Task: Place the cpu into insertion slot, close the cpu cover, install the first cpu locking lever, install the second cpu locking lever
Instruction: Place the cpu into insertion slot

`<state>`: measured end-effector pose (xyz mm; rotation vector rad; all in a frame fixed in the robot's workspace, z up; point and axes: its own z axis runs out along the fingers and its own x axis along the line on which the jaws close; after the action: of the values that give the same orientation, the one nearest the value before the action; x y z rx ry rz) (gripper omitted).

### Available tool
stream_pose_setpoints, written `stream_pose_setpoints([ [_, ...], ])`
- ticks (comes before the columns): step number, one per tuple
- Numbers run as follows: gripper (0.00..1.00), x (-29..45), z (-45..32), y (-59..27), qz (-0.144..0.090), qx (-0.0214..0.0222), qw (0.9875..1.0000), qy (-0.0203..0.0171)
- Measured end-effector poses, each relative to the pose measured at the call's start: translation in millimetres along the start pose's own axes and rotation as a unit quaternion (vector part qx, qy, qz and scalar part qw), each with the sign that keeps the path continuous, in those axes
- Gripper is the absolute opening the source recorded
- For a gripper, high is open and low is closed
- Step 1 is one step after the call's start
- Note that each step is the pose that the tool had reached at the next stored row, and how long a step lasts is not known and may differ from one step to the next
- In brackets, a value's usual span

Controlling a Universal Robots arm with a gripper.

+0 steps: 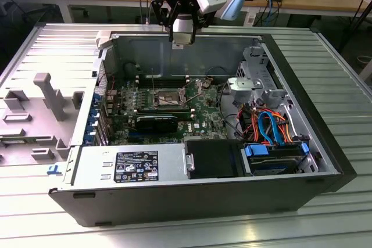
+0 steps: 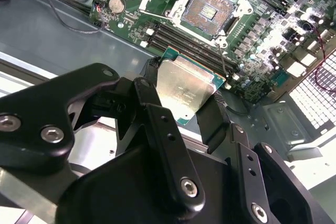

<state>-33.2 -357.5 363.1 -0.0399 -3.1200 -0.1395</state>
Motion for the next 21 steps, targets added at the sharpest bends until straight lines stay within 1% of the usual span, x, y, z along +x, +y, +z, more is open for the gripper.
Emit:
stream_pose_setpoints([
  [11,0.54,0.0,1.9,-0.2,0.0,-0.0001,1.0,-0.0001],
  [21,0.54,0.0,4.8,-2.3,0.0,0.0,1.0,0.0],
])
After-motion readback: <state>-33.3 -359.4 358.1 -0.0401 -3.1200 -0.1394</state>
